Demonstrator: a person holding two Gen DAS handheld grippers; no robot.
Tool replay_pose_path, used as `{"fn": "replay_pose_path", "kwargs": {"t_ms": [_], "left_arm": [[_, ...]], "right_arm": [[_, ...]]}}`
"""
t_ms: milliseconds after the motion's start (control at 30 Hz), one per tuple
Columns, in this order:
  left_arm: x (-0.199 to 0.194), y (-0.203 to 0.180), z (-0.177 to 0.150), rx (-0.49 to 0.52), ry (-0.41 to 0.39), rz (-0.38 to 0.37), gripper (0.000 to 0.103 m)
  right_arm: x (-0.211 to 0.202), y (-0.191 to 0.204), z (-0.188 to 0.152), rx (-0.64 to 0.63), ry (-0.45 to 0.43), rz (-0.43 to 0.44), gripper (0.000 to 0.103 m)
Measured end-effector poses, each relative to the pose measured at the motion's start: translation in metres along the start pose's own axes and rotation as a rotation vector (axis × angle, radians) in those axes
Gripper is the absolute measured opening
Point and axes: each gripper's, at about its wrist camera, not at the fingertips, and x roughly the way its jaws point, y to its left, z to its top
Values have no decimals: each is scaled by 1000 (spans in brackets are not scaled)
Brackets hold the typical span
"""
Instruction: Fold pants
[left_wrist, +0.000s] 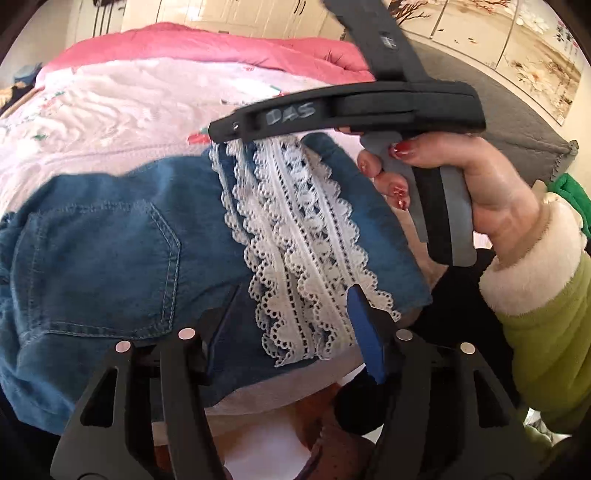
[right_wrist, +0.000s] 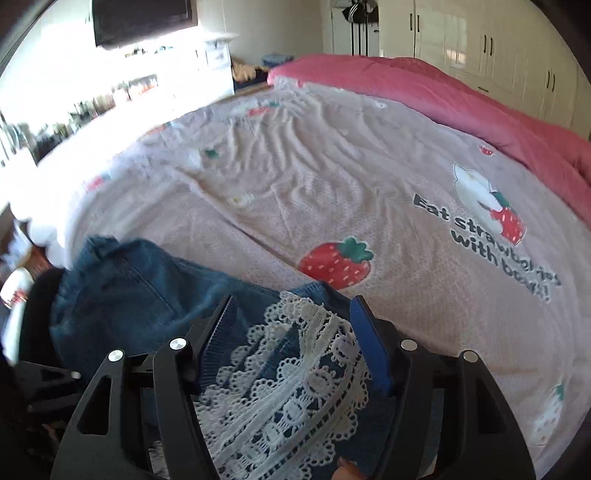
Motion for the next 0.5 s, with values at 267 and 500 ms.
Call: {"fn": "replay_pose_path", "kwargs": {"t_ms": [267, 500], "left_arm": [[23, -1, -3, 0, 35, -2, 33], [10, 8, -13, 4, 11, 3, 27]], "right_arm": [[20, -5, -7, 9, 56, -7, 17], [4, -5, 6, 88, -14, 117, 15]]}}
